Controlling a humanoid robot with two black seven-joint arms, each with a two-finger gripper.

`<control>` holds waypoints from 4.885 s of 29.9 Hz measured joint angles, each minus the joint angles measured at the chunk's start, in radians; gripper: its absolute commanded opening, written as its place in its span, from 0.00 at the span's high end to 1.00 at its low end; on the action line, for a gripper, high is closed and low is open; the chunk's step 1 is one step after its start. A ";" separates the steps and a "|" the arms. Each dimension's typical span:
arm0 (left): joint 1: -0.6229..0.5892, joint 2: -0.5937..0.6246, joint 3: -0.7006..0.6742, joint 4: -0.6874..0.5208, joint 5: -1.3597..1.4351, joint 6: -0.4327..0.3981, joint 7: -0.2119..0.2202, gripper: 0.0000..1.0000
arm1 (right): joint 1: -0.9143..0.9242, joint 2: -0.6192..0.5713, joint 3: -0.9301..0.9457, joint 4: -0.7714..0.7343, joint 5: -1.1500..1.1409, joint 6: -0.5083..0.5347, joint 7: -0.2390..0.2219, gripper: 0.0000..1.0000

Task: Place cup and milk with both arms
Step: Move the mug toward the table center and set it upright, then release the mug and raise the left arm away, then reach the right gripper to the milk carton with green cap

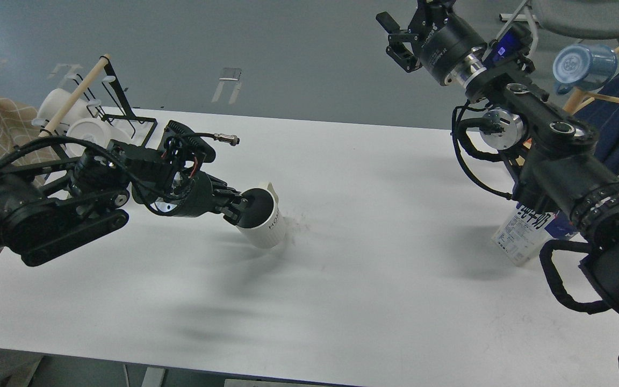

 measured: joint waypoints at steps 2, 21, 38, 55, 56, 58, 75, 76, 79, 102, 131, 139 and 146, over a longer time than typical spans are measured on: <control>-0.019 -0.002 0.013 0.000 0.000 0.000 0.001 1.00 | -0.001 0.000 0.000 -0.005 0.000 0.000 0.000 0.00; -0.027 -0.014 0.069 0.000 0.019 0.000 0.040 0.97 | -0.023 0.000 0.001 -0.009 0.000 0.000 0.003 0.00; -0.031 -0.009 0.070 0.000 0.007 0.000 0.050 0.10 | -0.031 0.000 0.001 -0.008 0.000 0.000 0.006 0.00; -0.249 0.142 0.045 -0.050 -0.235 0.000 0.038 0.08 | -0.038 -0.005 -0.005 0.005 0.000 0.000 0.006 0.00; -0.260 0.158 0.026 -0.051 -0.284 0.000 0.038 0.07 | -0.037 -0.019 -0.010 0.012 0.000 0.000 0.006 0.00; -0.272 0.184 -0.032 -0.052 -0.378 0.000 0.043 0.07 | -0.029 -0.058 -0.024 0.033 -0.004 0.000 0.006 0.00; -0.203 0.191 -0.237 0.010 -1.122 0.043 0.057 0.06 | 0.059 -0.860 -0.241 0.726 -0.251 -0.001 0.004 0.00; -0.198 0.181 -0.238 0.013 -1.172 0.073 0.057 0.06 | 0.052 -0.922 -0.241 0.778 -0.298 -0.006 0.004 0.00; -0.171 0.151 -0.248 0.025 -1.254 0.139 0.057 0.06 | 0.026 -1.094 -0.241 0.924 -0.436 -0.047 0.006 0.00; -0.002 -0.013 -0.468 0.111 -1.279 0.155 0.094 0.06 | -0.210 -1.486 -0.986 1.129 -1.021 -0.977 0.024 0.01; 0.015 0.003 -0.462 0.110 -1.277 0.125 0.099 0.05 | -0.256 -0.969 -0.997 0.803 -0.972 -0.978 0.024 0.08; 0.015 0.009 -0.462 0.110 -1.276 0.120 0.099 0.05 | -0.269 -0.920 -0.980 0.780 -0.964 -0.978 0.024 1.00; 0.019 0.009 -0.459 0.110 -1.276 0.119 0.104 0.05 | -0.297 -0.934 -0.971 0.787 -0.966 -0.978 0.024 1.00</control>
